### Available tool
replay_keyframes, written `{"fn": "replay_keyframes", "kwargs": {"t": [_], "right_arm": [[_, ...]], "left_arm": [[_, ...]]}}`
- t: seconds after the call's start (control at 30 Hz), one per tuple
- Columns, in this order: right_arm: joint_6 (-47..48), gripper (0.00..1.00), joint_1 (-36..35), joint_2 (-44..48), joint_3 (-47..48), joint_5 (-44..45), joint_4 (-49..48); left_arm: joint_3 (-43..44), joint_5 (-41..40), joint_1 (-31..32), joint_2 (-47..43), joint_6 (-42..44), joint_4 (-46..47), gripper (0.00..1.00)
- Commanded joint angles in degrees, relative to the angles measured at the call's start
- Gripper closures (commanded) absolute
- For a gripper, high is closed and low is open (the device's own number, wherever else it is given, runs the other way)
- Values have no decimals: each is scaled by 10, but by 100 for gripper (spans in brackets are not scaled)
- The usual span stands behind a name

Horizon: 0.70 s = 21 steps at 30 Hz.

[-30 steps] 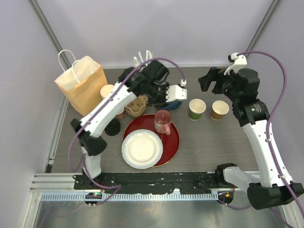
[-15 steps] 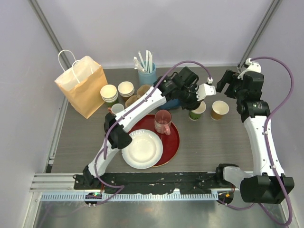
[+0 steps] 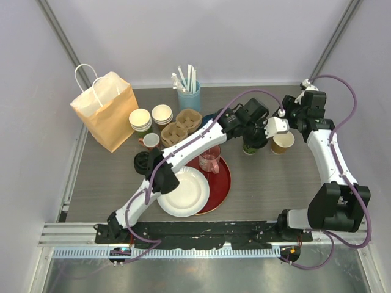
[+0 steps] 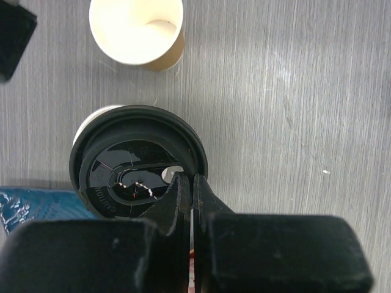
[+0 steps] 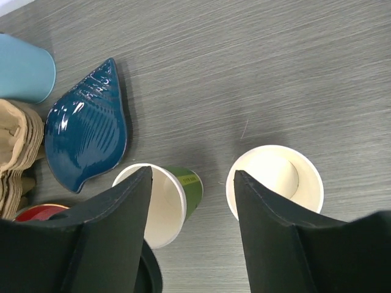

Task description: Pack the takeout coffee

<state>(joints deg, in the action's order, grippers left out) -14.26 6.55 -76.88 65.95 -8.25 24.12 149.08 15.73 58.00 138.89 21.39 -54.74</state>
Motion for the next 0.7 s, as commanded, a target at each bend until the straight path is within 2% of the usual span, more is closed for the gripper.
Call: {"fn": "replay_keyframes", "kwargs": {"t": [0.0, 0.07, 0.17, 0.37, 0.67], "right_arm": [[5, 42, 0, -18, 10, -46, -13], [8, 47, 0, -34, 17, -60, -8], [17, 49, -7, -62, 31, -73, 7], [42, 47, -52, -94, 40, -24, 43], [55, 56, -65, -116, 43, 2, 73]], "left_arm": [[-43, -23, -5, -84, 7, -2, 100], [-88, -32, -6, -107, 15, -6, 100], [-79, -37, -5, -123, 18, -30, 100], [-81, -44, -10, -122, 22, -29, 100], [-86, -46, -18, -129, 27, -31, 100]]}}
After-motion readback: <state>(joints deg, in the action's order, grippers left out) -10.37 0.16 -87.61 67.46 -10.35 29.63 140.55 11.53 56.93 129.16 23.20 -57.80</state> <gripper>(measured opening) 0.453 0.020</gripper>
